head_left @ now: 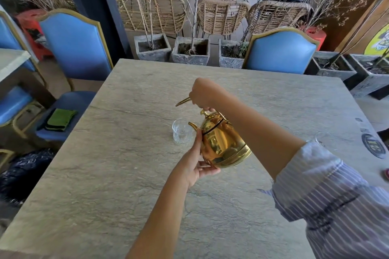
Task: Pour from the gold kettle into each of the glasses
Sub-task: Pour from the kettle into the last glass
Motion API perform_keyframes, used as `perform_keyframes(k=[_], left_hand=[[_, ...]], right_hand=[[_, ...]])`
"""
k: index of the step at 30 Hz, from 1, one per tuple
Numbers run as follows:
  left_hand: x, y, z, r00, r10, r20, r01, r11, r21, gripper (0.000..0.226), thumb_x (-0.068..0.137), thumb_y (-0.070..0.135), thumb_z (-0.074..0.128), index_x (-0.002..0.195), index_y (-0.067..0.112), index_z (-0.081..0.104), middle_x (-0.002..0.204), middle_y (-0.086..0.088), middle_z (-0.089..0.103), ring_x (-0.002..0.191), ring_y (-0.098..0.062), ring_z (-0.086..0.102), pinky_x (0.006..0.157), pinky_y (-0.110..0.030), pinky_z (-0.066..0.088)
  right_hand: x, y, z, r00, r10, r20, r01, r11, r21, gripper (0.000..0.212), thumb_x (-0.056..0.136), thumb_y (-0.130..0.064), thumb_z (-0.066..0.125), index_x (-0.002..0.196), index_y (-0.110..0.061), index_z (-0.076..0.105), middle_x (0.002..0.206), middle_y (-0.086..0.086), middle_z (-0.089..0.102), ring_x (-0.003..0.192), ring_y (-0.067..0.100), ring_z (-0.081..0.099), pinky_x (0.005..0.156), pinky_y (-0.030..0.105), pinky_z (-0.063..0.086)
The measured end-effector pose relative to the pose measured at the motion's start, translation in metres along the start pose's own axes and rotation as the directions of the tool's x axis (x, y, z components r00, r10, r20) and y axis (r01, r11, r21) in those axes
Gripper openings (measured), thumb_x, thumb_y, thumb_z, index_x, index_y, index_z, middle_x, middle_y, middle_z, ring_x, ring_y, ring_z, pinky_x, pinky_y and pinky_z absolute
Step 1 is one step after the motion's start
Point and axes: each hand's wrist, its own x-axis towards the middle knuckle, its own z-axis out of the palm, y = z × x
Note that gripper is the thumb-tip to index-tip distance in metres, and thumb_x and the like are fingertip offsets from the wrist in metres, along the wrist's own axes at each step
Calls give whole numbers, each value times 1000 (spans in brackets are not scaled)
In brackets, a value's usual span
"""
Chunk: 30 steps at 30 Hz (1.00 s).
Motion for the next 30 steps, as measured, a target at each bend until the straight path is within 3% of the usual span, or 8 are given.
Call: perform_keyframes(k=[2,6,11,14,21,25,30], left_hand=[[0,1,1,1000,-7,11,7,1000,7,62,90,71,39,98,14,63,105,-18,67,96,-32,68,67,-37,64],[-1,1,2,1000,-4,28,3,1000,9,61,90,71,37,99,15,62,107,-18,66,98,-33,67,68,-37,64],[-3,3,5,999,-14,49,15,1000,-14,63,90,71,38,101,13,62,108,-21,66,99,-34,67,63,-35,65],[-4,4,6,999,-11,52,12,1000,-20,65,89,72,38,100,13,62,105,-22,67,97,-34,68,63,-34,65],[-7,6,10,998,9,69,-8,1000,-11,66,89,72,36,99,13,63,103,-20,68,95,-32,69,66,-35,64],[-9,7,12,996,26,88,-26,1000,-10,65,90,72,36,101,14,63,103,-19,69,92,-31,70,65,-35,65],[-11,9,16,993,34,110,-34,999,-5,66,89,73,35,103,15,63,101,-18,71,88,-30,72,67,-36,64]], right_hand=[[-2,-1,-2,1000,5,2,-5,1000,2,27,95,-8,43,105,5,64,105,22,68,77,30,56,51,26,38],[-7,-5,-5,998,52,43,-54,997,47,30,97,-3,39,106,8,66,86,12,54,74,27,53,48,24,36],[-1,-5,-8,998,53,35,-52,999,-15,20,94,-4,43,81,0,57,59,6,50,46,20,47,44,27,40],[1,-8,-11,996,64,57,-62,998,-28,27,95,-5,42,70,-3,52,56,7,49,43,20,45,42,27,38],[-1,-11,-19,999,40,33,-39,999,-32,30,93,-3,42,64,-4,51,54,9,51,40,21,47,39,27,40],[-3,-11,-23,999,16,34,-15,999,-43,28,93,-2,42,66,-4,50,55,10,50,41,22,45,40,27,38],[-15,-16,-34,999,-18,31,21,995,-98,26,93,0,41,82,1,64,53,7,49,43,20,43,42,25,37]])
